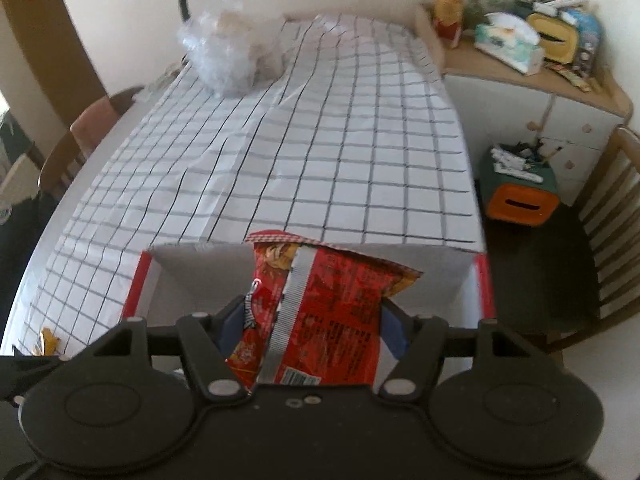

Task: Organize snacks
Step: 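Open both tools to release the candy and chip bag into the box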

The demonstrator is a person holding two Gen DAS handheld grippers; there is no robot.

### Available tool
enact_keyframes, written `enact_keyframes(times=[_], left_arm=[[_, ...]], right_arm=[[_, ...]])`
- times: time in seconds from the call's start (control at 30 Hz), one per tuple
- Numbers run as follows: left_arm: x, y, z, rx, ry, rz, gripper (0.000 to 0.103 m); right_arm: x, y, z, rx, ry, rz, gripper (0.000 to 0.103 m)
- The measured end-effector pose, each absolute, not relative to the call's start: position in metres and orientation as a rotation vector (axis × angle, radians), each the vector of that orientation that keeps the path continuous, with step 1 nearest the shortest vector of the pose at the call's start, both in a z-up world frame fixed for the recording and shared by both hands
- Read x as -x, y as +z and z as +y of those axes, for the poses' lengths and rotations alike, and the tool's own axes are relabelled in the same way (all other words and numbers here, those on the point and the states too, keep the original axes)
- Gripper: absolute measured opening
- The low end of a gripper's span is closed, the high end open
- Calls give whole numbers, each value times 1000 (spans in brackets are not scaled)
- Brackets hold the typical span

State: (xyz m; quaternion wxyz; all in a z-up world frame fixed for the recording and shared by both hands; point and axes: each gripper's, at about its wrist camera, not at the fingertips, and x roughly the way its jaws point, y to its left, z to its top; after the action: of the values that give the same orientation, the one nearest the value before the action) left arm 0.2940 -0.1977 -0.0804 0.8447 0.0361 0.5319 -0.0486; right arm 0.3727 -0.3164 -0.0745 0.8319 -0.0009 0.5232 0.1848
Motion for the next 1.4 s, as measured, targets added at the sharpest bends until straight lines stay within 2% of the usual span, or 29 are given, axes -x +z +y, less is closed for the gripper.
enact_keyframes(times=[0.47,0.67,1.03,1.13,1.2,1.4], left_arm=[[-304,-124,-211,-97,-92,1245,34],[-305,-134,-210,-87,-90,1279,34],[-296,-125,-207,-61,-108,1240,36],[-289,-116,-204,-52,-120,1217,39],[-283,-108,-203,-52,-122,1191,49],[-262,-82,-190,-28,-125,1122,50]], right_arm=[[-376,-131,-292,69,433,1247,68],[-373,-136,-294,57,435,1261,69],[-366,-113,-308,-1,431,1208,78],[-358,-99,-311,-9,439,1178,81],[-352,-90,-312,10,439,1153,81],[-331,-61,-319,4,453,1097,83]])
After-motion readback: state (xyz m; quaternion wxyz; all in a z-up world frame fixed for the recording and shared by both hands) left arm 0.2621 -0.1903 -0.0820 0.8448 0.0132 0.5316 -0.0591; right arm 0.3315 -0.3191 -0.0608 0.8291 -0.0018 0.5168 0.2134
